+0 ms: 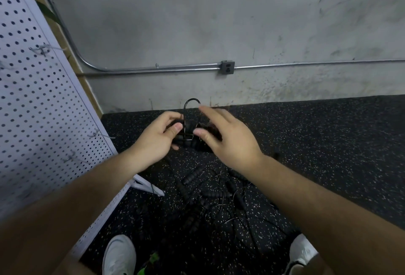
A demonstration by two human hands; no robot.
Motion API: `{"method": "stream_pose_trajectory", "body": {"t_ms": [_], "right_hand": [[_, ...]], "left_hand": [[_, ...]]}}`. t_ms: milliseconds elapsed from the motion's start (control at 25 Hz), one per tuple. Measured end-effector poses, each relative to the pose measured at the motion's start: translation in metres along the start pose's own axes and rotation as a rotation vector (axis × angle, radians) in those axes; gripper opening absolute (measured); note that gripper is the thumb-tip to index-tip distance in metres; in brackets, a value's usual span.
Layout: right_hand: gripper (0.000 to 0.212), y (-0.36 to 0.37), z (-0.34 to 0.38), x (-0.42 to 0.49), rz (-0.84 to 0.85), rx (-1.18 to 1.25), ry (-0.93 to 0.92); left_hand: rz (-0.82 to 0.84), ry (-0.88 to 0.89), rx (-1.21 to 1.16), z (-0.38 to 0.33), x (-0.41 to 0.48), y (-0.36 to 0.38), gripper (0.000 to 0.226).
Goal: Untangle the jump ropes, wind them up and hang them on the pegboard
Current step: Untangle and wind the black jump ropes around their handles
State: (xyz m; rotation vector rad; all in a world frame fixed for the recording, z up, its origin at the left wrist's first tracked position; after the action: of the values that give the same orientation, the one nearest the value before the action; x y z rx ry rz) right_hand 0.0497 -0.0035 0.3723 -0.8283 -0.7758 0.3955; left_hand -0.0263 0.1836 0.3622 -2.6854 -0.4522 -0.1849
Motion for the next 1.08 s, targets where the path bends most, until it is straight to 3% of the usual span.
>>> {"method": "stream_pose_trajectory", "body": {"t_ms": [120, 240, 440, 680, 920, 1080], "right_hand": [[0.067, 0.021, 0.008, -0.003, 0.095, -0.218, -0.117], [0.069, 0.039, 0.018, 0.0, 0.151, -0.25, -0.109], [0.073, 0.068, 0.034, -0.001, 0.185, -0.29, -0.111], [0.081, 0.137, 0.022, -0.046, 0.363, -0.193, 0.075], [0.084, 0.209, 0.005, -0.149, 0.56, -0.106, 0.359], [0.084, 0.254, 0.016, -0.228, 0.745, -0.106, 0.426]], "left_hand": [[-0.058, -0.019, -0.031, 0.009, -0.003, -0.012, 0.018], [-0.074, -0.003, -0.047, 0.016, -0.012, -0.022, 0.018], [-0.044, -0.016, 0.105, 0.048, -0.026, -0.035, 0.04], [0.068, -0.11, 0.379, 0.1, -0.053, -0.02, 0.052], [0.222, -0.415, 0.288, 0.195, -0.117, 0.038, 0.039], [0.276, -0.55, 0.266, 0.246, -0.182, 0.067, 0.03]]}}
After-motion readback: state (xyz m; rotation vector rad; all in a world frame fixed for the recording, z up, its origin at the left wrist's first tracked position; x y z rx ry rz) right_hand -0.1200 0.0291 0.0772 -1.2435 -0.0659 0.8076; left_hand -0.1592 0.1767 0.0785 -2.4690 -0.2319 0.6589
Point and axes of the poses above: each hand's wrist, its own x-axis towards the middle knuckle, its own y-axis out of the palm, z = x × y, the point moved 2 cm from there along x, towards the middle knuckle, and after that the axes turned 7 degrees about y, right-handed, at the moved point
